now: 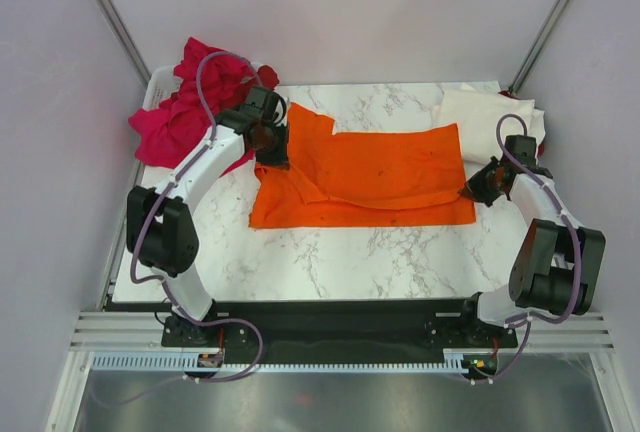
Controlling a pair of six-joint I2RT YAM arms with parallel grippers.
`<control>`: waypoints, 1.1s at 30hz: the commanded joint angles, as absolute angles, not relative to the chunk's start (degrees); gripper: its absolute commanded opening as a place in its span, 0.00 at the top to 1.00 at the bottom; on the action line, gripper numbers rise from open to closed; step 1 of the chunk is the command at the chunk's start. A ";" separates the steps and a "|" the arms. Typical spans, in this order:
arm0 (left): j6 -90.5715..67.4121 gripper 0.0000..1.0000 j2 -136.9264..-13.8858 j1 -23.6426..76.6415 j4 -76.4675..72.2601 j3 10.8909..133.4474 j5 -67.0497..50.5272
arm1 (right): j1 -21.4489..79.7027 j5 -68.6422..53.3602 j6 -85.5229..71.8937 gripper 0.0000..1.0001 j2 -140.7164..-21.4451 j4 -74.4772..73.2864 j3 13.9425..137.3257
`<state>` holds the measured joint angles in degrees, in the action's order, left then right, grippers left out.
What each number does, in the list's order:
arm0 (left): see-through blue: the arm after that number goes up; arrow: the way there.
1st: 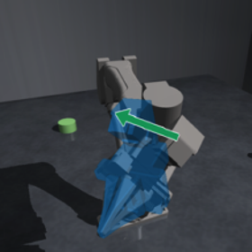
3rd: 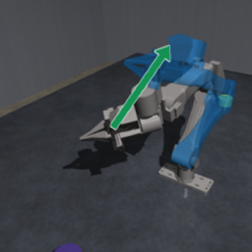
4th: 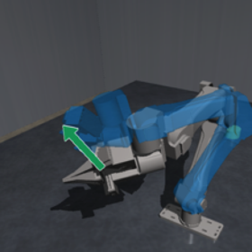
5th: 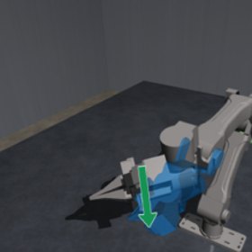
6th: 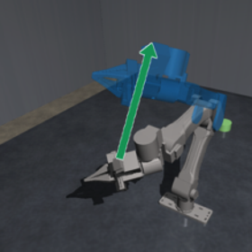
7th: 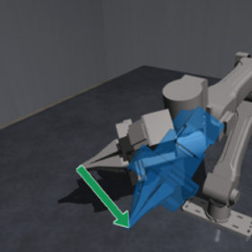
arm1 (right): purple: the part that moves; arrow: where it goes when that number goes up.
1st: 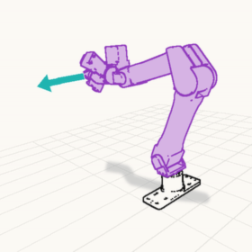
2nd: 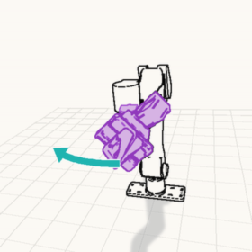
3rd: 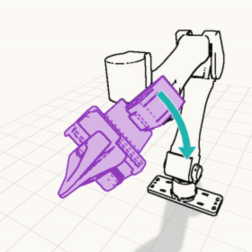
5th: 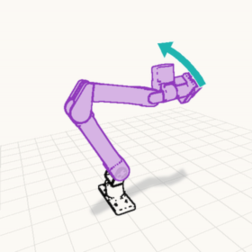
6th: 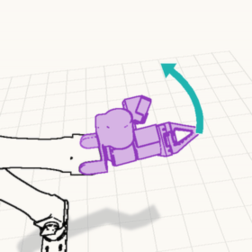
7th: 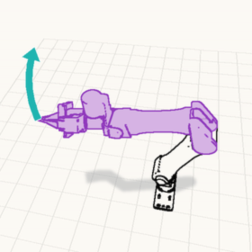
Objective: Fold and stack the t-shirts
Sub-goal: Fold the tshirt
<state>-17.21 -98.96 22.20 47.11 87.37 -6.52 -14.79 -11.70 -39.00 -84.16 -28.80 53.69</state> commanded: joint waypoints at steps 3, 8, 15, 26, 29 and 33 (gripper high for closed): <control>-12.74 0.98 -104.06 21.10 45.88 93.51 -6.86 | -14.68 -8.96 -39.02 1.00 -85.86 -25.49 55.46; -11.25 0.97 -110.29 20.57 46.32 97.11 -5.98 | -14.68 -8.79 -39.11 0.99 -89.03 -24.35 55.81; -9.14 0.40 -119.53 19.16 50.97 107.83 -0.18 | -14.68 -9.49 -39.02 0.68 -92.81 -23.29 59.76; -13.53 0.15 -95.67 19.60 49.58 91.00 0.81 | -10.29 -1.15 -35.07 0.06 -78.94 -27.16 60.65; -16.69 0.23 -89.14 19.60 43.61 76.94 -5.51 | -4.23 -1.58 -34.19 0.07 -73.84 -24.79 55.56; -21.95 0.35 -82.28 19.69 33.68 60.78 -10.18 | 2.27 -5.18 -34.89 0.12 -72.94 -18.31 48.10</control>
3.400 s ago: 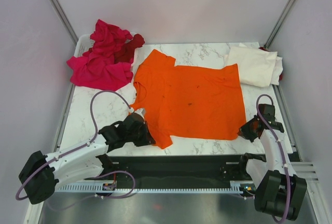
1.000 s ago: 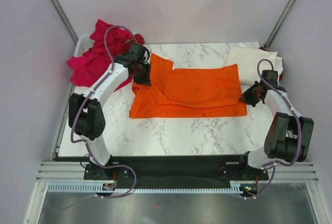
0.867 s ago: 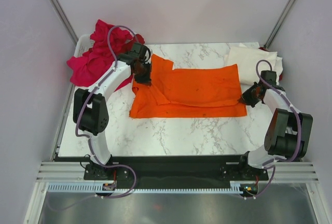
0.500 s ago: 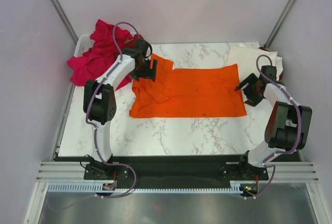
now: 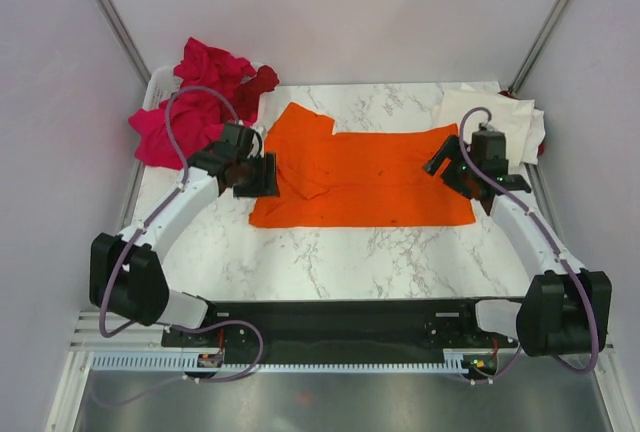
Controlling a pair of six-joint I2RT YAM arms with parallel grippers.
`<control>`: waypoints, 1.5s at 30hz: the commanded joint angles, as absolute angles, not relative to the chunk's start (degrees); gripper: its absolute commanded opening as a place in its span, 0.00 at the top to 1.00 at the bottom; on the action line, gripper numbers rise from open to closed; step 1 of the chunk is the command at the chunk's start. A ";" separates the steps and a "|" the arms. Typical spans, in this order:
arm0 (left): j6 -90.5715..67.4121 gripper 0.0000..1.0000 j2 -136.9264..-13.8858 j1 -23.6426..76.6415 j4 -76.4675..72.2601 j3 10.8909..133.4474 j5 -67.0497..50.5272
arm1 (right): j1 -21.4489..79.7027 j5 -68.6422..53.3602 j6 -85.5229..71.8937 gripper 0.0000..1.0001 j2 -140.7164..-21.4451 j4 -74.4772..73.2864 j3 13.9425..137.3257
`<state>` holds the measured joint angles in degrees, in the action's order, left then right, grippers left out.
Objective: Fold and stack the t-shirts
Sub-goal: Fold the tshirt
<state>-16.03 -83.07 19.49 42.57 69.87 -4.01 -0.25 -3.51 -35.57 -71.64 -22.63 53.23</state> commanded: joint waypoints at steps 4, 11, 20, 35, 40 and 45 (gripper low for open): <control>-29.50 0.40 -81.13 19.60 22.26 51.87 -15.46 | 2.55 -9.57 -33.93 0.14 -75.67 -14.16 44.92; -33.40 0.43 -83.84 19.51 13.89 44.47 -6.53 | 2.46 -7.83 -31.99 0.14 -82.52 -10.28 40.87; -31.82 0.44 -78.50 12.58 13.89 41.58 -0.79 | 1.50 -3.61 -31.29 0.14 -86.30 -9.14 36.39; -31.37 0.35 -79.02 12.82 20.13 43.34 1.58 | -1.41 -1.74 -30.50 0.11 -83.15 -14.77 35.33; -35.68 0.25 -73.14 13.10 15.39 36.93 -6.67 | -1.41 -2.81 -30.50 0.10 -82.18 -15.20 36.21; -38.23 0.35 -70.40 13.45 11.52 29.63 -7.30 | -1.41 -3.60 -30.32 0.10 -82.97 -15.73 37.35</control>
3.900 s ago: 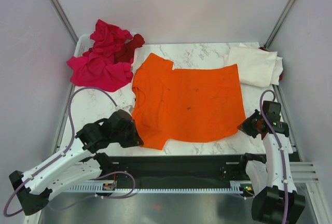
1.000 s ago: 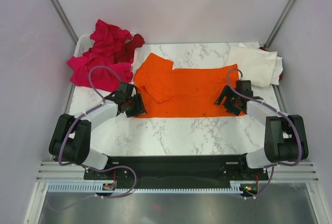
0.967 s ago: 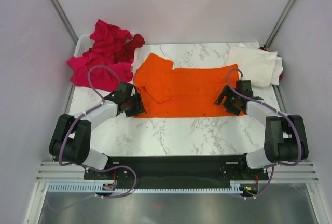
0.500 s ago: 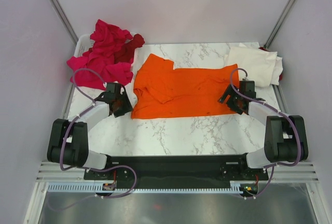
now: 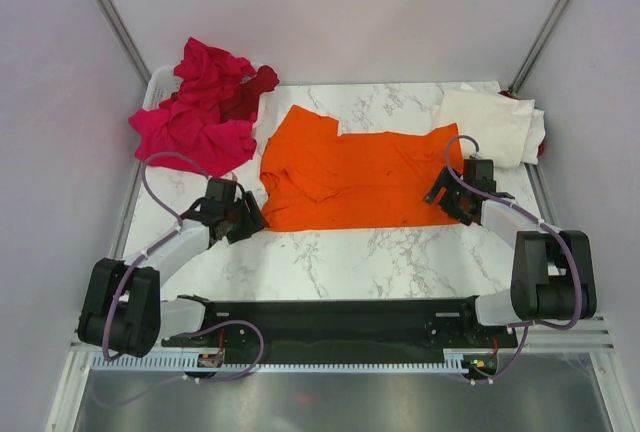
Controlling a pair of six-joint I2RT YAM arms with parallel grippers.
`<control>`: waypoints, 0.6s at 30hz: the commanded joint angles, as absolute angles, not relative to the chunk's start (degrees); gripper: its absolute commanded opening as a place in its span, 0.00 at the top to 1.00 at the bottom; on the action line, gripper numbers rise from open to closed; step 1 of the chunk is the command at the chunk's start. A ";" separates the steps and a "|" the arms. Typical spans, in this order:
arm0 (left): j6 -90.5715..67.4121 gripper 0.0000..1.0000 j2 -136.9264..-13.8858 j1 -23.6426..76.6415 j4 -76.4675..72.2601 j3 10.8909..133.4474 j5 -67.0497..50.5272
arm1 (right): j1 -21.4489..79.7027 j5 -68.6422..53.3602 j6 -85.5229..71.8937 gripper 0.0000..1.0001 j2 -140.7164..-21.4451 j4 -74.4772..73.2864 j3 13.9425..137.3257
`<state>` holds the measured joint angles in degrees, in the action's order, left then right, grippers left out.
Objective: Fold and stack the t-shirts
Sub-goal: Fold the tshirt
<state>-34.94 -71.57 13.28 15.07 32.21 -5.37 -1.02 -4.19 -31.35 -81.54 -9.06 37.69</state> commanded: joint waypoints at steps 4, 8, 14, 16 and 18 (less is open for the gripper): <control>-39.54 0.43 -71.45 13.45 6.09 25.76 -8.87 | -1.41 -3.34 -30.41 0.10 -82.97 -15.65 37.35; -39.64 0.49 -71.19 13.53 3.43 25.93 -8.70 | -1.41 -3.34 -30.23 0.11 -83.50 -15.82 37.18; -37.27 0.61 -72.95 13.45 1.23 26.89 -8.53 | -1.41 -2.55 -30.06 0.11 -83.41 -15.91 36.65; -36.57 0.82 -72.86 13.45 1.23 27.33 -8.00 | -1.41 -2.55 -29.79 0.11 -83.76 -16.00 36.65; -35.78 0.97 -71.72 13.45 2.63 28.38 -7.65 | -1.41 -1.94 -29.71 0.11 -84.02 -16.17 36.74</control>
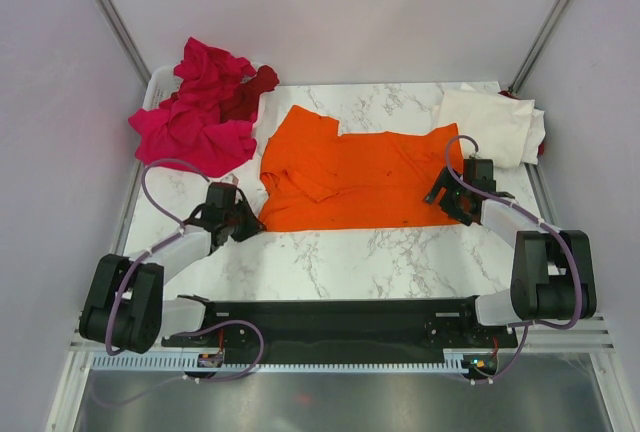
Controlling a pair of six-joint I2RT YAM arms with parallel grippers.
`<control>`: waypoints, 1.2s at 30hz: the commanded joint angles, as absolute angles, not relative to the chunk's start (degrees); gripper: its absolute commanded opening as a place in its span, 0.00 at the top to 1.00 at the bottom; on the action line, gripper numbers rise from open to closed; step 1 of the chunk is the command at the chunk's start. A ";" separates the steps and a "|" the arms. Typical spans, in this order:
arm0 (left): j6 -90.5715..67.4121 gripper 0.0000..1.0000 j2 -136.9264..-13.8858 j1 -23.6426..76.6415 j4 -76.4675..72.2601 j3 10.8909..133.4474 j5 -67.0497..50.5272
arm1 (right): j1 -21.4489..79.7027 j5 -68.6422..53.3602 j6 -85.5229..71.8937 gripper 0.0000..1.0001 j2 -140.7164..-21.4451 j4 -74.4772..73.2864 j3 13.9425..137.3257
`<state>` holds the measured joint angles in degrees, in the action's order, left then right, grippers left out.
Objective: Fold and stack the t-shirts
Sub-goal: Fold the tshirt
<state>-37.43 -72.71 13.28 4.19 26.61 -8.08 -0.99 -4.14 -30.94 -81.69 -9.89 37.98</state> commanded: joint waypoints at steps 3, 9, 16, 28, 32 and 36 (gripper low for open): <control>-35.42 0.98 -68.21 13.45 5.01 32.15 -6.59 | -1.41 -0.35 -29.88 0.10 -84.02 -16.70 36.39; -29.28 0.94 -63.20 13.27 27.40 42.43 -0.62 | -1.84 1.41 -30.85 0.09 -85.60 -16.79 35.51; -26.80 0.64 -60.12 13.36 38.67 43.24 -1.22 | -2.11 -1.30 -32.96 0.09 -82.62 -17.49 33.05; -20.75 0.00 -59.33 13.27 42.55 51.16 -7.46 | 2.87 -0.53 -33.92 0.06 -70.67 -26.97 37.52; -19.78 0.00 -55.39 13.36 35.79 45.98 -11.58 | 11.85 3.76 -35.94 0.06 -68.12 -30.49 42.52; -19.51 0.00 -52.91 13.36 32.70 42.45 -11.34 | 19.50 8.00 -38.75 0.06 -67.41 -33.40 45.52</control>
